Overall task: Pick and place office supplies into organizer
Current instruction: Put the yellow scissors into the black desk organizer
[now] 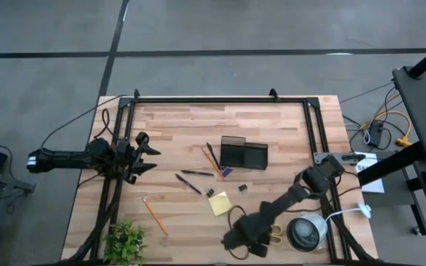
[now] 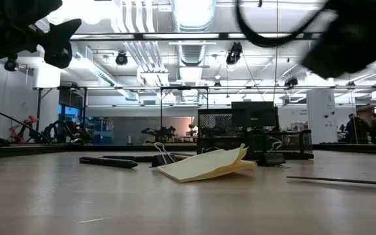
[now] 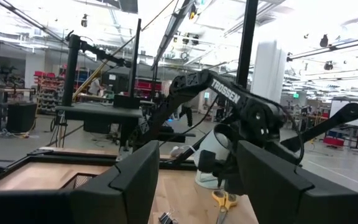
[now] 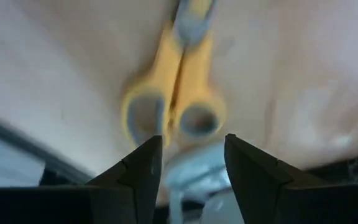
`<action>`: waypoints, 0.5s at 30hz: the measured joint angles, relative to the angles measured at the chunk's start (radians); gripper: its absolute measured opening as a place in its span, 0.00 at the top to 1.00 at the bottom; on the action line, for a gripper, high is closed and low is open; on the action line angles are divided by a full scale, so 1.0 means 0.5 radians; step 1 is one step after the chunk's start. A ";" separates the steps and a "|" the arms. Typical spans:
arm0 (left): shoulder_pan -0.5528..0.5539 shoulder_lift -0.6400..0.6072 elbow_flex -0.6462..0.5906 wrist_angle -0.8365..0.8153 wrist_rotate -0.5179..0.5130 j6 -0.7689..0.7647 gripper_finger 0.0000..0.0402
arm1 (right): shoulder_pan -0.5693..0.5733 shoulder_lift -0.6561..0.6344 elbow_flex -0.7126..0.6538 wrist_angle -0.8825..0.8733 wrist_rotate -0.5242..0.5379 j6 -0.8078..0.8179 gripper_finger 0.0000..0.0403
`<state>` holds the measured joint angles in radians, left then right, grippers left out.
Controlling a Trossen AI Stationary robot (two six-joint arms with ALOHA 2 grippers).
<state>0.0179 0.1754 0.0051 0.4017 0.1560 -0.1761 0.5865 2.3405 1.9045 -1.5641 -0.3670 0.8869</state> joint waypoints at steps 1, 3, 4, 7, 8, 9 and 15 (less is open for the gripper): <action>0.000 -0.001 0.000 -0.001 0.000 0.000 0.50 | 0.010 0.000 -0.030 0.001 -0.057 0.003 0.60; 0.000 -0.002 0.000 0.002 0.000 0.000 0.50 | 0.022 0.000 -0.072 0.001 -0.107 0.011 0.60; 0.000 -0.002 0.000 0.002 0.000 0.000 0.50 | 0.029 0.000 -0.089 0.007 -0.107 0.024 0.60; 0.000 -0.002 0.000 0.002 0.000 0.000 0.50 | 0.041 0.000 -0.127 0.036 -0.115 0.043 0.60; 0.000 0.001 0.000 0.002 0.000 0.000 0.50 | 0.043 0.000 -0.135 0.065 -0.117 0.044 0.60; 0.000 0.002 0.000 0.001 0.000 0.000 0.50 | 0.044 0.000 -0.143 0.103 -0.123 0.047 0.60; 0.000 0.001 0.000 0.002 0.000 0.000 0.50 | 0.042 0.000 -0.153 0.292 -0.118 0.093 0.60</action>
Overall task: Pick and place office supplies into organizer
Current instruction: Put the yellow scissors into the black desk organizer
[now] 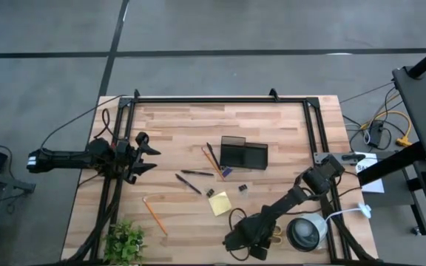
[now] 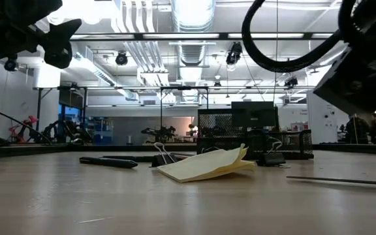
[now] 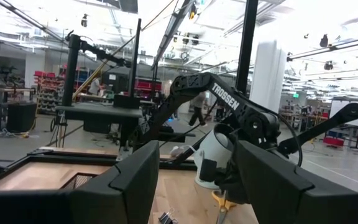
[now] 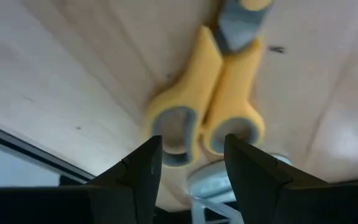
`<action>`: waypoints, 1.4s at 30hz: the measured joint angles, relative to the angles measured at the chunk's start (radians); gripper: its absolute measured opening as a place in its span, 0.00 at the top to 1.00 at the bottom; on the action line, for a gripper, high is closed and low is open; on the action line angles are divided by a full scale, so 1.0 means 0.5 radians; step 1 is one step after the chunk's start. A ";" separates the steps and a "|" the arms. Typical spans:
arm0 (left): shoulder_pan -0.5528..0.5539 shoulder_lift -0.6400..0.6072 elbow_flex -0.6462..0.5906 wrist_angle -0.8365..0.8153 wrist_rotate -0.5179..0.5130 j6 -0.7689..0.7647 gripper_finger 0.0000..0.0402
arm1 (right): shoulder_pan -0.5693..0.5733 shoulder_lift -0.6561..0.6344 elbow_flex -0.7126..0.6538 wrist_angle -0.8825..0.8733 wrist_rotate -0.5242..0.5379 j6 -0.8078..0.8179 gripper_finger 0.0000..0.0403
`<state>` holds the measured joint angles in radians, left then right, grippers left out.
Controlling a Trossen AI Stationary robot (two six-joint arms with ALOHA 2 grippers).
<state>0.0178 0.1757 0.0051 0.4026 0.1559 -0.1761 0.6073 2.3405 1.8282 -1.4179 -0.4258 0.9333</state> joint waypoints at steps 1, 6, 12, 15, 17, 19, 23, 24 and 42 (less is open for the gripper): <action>0.000 0.001 0.000 0.000 0.000 0.000 0.50 | 0.004 0.000 -0.003 0.017 0.008 0.012 0.60; 0.000 0.001 0.000 -0.001 0.001 -0.001 0.50 | 0.012 -0.007 -0.067 0.113 0.001 0.068 0.60; 0.000 -0.001 0.000 -0.001 0.000 0.000 0.50 | 0.038 -0.010 -0.141 0.141 -0.010 0.111 0.60; 0.000 0.001 0.000 0.000 0.000 -0.001 0.50 | 0.039 -0.007 -0.149 0.141 -0.004 0.111 0.60; 0.000 0.001 0.000 0.000 0.001 0.000 0.50 | 0.037 -0.005 -0.135 0.125 -0.016 0.115 0.60; 0.000 0.001 0.000 0.000 0.000 0.000 0.50 | 0.038 -0.004 -0.106 0.117 -0.022 0.116 0.60; 0.000 -0.002 0.000 0.000 0.000 0.000 0.50 | 0.038 -0.008 -0.023 0.118 -0.024 0.124 0.60; 0.001 -0.003 0.000 -0.001 0.000 0.000 0.50 | 0.038 -0.008 -0.002 0.119 -0.025 0.124 0.60; 0.000 -0.002 0.000 0.000 0.000 0.000 0.50 | 0.044 -0.008 0.016 -0.052 0.072 0.121 0.60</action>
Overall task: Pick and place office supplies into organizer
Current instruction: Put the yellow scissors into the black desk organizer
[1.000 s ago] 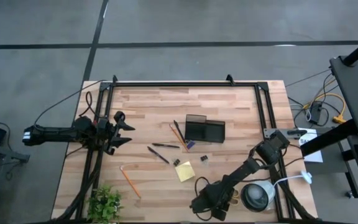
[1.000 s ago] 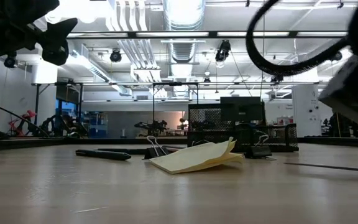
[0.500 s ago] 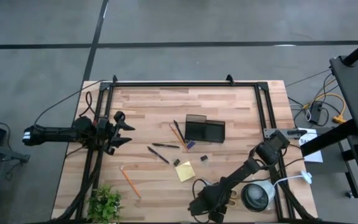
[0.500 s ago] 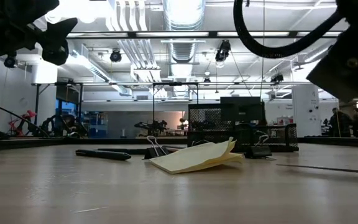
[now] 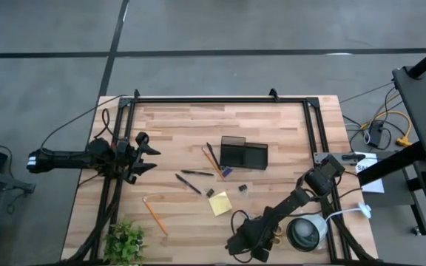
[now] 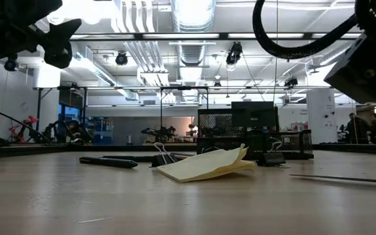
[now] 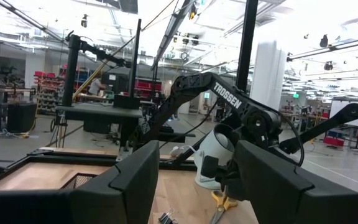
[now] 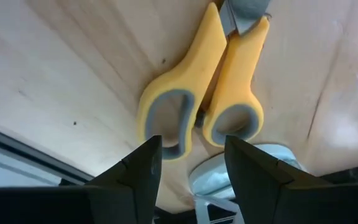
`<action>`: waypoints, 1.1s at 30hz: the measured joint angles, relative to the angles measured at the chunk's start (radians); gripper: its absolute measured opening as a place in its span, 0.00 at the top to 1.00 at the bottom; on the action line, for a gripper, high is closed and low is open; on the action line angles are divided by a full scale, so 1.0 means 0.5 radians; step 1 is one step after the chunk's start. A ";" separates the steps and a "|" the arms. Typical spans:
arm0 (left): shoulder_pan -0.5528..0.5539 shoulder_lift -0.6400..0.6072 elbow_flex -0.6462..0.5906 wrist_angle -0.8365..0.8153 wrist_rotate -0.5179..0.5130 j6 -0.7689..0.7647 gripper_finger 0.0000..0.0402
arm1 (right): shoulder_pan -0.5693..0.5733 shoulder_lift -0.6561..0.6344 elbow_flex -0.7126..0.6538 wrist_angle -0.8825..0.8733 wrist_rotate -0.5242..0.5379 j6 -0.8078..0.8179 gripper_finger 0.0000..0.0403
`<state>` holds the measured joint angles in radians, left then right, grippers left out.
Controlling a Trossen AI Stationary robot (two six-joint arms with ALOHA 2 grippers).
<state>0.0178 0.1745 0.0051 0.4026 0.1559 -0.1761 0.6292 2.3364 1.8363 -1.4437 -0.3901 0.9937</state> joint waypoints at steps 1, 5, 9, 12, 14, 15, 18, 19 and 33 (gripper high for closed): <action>0.000 0.000 0.000 0.000 0.000 0.000 0.50 | 0.002 0.002 -0.009 0.008 0.001 -0.010 0.60; 0.000 0.000 0.000 -0.001 0.000 -0.001 0.50 | 0.005 0.006 -0.069 0.064 0.003 -0.012 0.60; 0.001 0.000 0.000 0.000 0.000 -0.001 0.50 | 0.004 0.004 -0.171 0.154 -0.025 -0.012 0.60; 0.000 0.000 0.000 -0.001 0.001 0.000 0.50 | 0.003 -0.004 -0.220 0.208 -0.058 -0.022 0.60; 0.001 0.001 0.000 0.001 0.000 0.000 0.50 | 0.000 -0.007 -0.241 0.239 -0.078 -0.024 0.60; 0.000 -0.001 0.000 -0.002 0.001 0.000 0.50 | 0.000 -0.008 -0.251 0.255 -0.087 -0.025 0.61; 0.000 0.001 0.000 0.001 0.001 0.000 0.50 | -0.001 -0.009 -0.284 0.305 -0.096 -0.046 0.66; 0.001 0.000 0.000 -0.001 0.000 0.000 0.50 | -0.001 -0.009 -0.294 0.315 -0.096 -0.068 0.68; 0.000 0.000 0.000 0.000 0.000 -0.001 0.50 | 0.006 -0.013 -0.289 0.315 0.170 -0.409 0.83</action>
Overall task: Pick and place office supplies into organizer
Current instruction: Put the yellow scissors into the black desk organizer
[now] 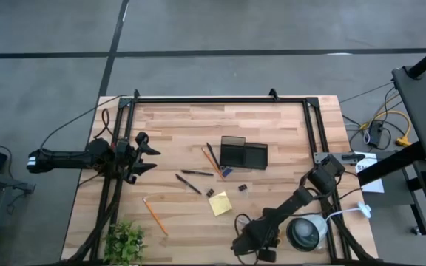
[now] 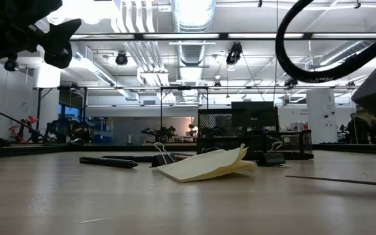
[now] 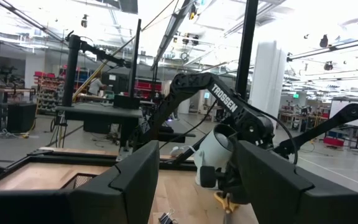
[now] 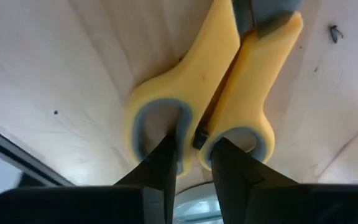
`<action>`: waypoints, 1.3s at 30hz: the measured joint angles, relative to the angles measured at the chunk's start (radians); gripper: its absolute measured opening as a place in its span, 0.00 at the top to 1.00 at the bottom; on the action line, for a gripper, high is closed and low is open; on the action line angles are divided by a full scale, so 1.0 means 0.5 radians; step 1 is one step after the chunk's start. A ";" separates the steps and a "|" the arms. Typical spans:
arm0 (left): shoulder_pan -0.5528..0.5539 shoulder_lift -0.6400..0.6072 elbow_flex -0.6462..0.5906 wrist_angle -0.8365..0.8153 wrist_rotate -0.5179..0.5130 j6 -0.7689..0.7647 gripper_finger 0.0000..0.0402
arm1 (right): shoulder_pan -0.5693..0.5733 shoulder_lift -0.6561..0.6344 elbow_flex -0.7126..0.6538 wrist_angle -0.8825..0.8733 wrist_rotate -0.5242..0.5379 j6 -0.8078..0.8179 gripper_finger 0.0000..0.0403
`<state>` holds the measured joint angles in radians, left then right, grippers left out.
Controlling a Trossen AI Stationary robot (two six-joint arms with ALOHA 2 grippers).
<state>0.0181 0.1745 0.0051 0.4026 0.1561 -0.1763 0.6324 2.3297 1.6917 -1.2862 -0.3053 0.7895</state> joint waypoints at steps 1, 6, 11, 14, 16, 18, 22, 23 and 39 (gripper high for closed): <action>0.000 0.000 0.000 0.000 0.000 0.000 0.50 | 0.001 0.000 0.029 -0.019 0.055 -0.035 0.83; 0.000 0.000 0.000 0.000 0.000 0.000 0.50 | 0.001 0.014 0.294 -0.179 0.720 -0.176 0.84; -0.001 -0.001 0.000 -0.001 0.000 0.000 0.50 | -0.059 0.008 0.600 -0.536 1.316 -0.202 0.84; -0.001 0.002 0.000 0.000 -0.001 0.001 0.50 | -0.090 -0.007 0.611 -0.540 1.426 -0.305 0.84; 0.000 0.003 0.000 0.002 -0.001 0.001 0.50 | -0.116 -0.009 0.589 -0.550 1.546 -0.426 0.84; 0.000 0.001 0.000 0.005 0.000 0.000 0.50 | -0.135 -0.028 0.573 -0.558 1.694 -0.556 0.84; -0.001 -0.001 0.000 0.011 0.000 0.000 0.50 | -0.149 -0.034 0.572 -0.562 2.112 -0.802 0.84; -0.001 -0.001 0.000 0.014 0.000 0.000 0.50 | -0.161 -0.034 0.580 -0.561 2.220 -0.876 0.84; 0.000 -0.001 0.000 0.014 -0.001 0.000 0.50 | -0.695 -0.075 0.703 -0.569 3.003 -2.005 0.83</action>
<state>0.0181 0.1742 0.0051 0.4099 0.1558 -0.1764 0.2848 2.2924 2.0434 -1.5707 1.1962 -0.2133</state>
